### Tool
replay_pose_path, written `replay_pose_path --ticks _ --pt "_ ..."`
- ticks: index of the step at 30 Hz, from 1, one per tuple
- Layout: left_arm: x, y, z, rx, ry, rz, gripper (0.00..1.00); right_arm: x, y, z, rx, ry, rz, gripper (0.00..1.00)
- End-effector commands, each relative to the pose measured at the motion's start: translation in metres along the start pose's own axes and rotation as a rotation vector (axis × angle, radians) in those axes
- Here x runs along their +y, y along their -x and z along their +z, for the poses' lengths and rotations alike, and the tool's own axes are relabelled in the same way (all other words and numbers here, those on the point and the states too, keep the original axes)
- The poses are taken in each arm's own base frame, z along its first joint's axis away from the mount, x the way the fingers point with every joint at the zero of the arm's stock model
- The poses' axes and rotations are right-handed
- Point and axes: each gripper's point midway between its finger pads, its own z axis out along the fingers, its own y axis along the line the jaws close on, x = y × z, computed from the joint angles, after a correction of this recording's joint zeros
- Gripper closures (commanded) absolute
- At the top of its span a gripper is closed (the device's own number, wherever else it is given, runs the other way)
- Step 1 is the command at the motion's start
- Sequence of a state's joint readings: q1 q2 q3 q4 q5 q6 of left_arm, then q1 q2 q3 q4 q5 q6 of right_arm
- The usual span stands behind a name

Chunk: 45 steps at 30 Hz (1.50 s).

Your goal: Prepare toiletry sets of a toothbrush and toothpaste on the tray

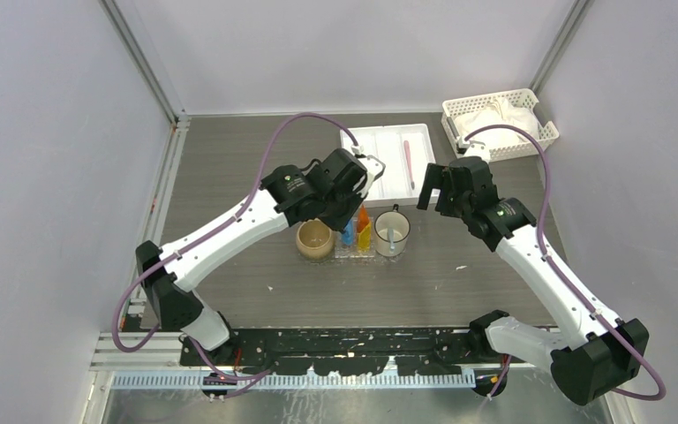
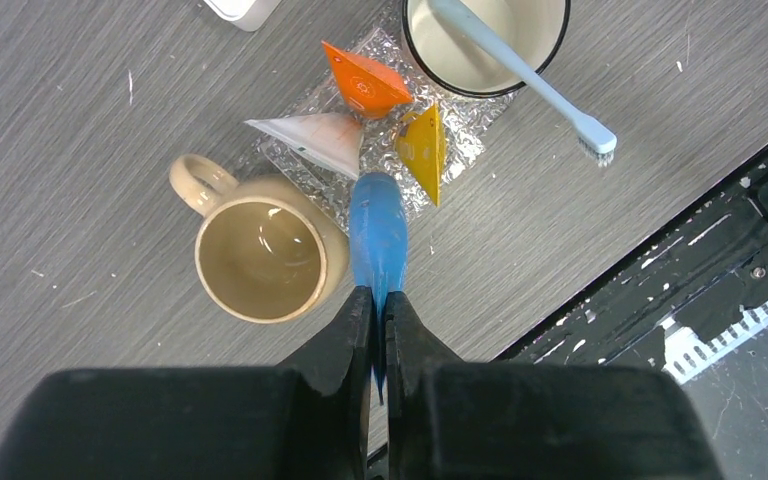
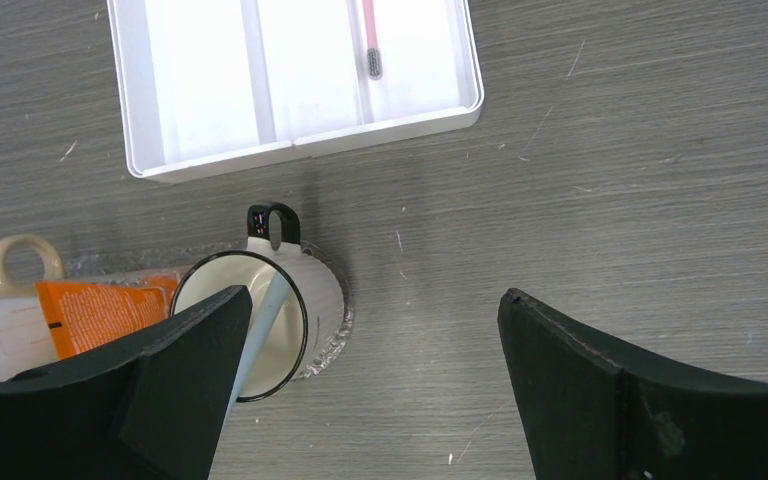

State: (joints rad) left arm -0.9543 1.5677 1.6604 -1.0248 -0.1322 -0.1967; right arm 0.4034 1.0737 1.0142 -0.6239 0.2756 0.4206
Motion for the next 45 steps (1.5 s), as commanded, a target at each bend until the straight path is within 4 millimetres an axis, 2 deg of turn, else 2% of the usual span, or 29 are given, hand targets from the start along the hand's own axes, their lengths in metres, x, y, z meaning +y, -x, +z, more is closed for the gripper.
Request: replay_pose_path --ticks 1,9,45 --pt "-0.006 0.017 -0.002 -0.059 -0.04 0.006 0.99 0.004 0.008 0.003 -0.035 0.013 0.013 0.0" --pt "-0.003 0.012 -0.005 -0.051 -0.023 0.002 0.99 0.005 0.006 0.005 -0.03 0.017 0.015 0.0" --pt "0.009 0.016 -0.012 -0.066 0.008 -0.014 0.99 0.006 0.005 0.007 -0.022 0.019 0.011 0.0"
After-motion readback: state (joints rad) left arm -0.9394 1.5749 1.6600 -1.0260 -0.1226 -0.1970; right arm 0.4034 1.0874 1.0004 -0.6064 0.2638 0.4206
